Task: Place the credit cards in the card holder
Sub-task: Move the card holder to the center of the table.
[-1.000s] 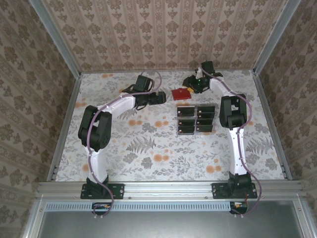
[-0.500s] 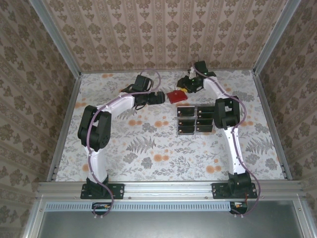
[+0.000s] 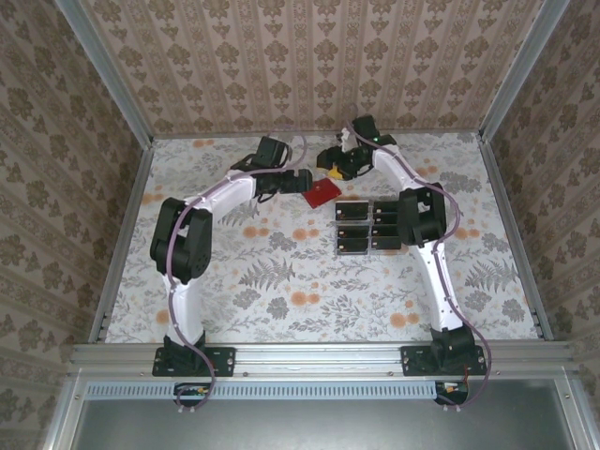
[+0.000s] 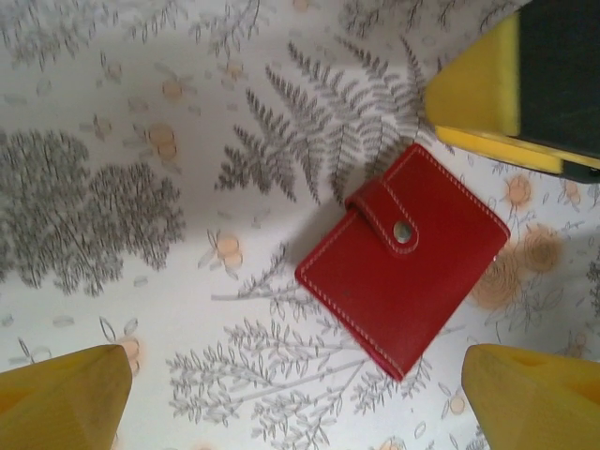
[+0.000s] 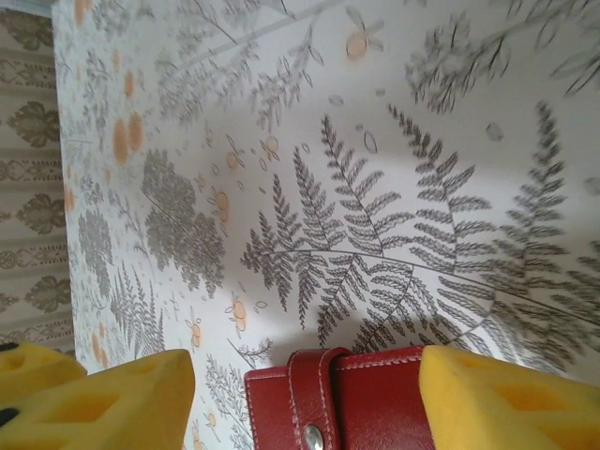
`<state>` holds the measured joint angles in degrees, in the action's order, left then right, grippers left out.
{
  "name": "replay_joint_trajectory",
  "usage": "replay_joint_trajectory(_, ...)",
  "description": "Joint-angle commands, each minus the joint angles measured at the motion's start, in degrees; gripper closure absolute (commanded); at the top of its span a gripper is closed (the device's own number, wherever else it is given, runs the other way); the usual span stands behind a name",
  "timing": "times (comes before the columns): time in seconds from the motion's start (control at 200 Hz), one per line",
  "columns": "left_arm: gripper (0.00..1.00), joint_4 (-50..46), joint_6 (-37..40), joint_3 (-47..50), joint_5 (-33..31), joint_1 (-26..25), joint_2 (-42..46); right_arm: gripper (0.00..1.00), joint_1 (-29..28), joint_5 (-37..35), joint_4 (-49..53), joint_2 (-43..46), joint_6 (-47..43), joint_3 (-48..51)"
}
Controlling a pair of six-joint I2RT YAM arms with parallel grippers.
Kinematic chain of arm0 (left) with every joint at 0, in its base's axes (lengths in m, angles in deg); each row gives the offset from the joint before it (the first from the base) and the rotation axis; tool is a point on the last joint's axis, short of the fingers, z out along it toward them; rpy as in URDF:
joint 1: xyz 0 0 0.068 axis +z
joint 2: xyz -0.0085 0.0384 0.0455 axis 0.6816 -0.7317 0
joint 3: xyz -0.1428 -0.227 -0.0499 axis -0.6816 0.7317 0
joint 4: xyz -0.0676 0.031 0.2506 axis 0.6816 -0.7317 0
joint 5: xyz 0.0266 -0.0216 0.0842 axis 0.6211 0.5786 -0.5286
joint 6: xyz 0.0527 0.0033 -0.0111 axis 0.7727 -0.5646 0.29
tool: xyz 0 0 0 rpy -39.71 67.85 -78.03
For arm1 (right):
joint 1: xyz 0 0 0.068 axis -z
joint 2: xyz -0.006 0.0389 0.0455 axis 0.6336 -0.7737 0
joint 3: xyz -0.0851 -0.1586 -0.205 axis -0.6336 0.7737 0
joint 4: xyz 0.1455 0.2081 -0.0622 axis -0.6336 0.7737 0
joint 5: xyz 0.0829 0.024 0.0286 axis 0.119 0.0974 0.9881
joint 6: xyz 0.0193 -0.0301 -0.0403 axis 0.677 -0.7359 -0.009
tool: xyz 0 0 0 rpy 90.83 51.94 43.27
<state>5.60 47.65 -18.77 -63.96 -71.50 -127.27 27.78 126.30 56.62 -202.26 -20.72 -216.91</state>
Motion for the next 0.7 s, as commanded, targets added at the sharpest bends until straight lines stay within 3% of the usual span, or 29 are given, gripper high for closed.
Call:
replay_joint_trajectory(0.0,0.00,-3.76,4.65,-4.37,-3.57,-0.87,-2.83,0.32,1.64,-2.28,-2.87,7.44,2.07,0.73)
replay_joint_trajectory(0.185,0.00,-10.39,10.27,-13.08,-9.51,-3.07,-9.29,0.31,3.08,-5.38,-6.16,15.68,3.90,7.59)
replay_joint_trajectory(0.45,0.00,-16.81,15.05,-22.40,-15.15,-5.87,-16.73,0.31,4.76,-11.10,-13.30,35.47,5.50,31.69)
replay_joint_trajectory(0.695,0.00,-20.90,15.33,-21.92,-18.10,-5.84,-18.97,0.31,4.55,-12.81,-19.88,52.93,9.00,52.83)
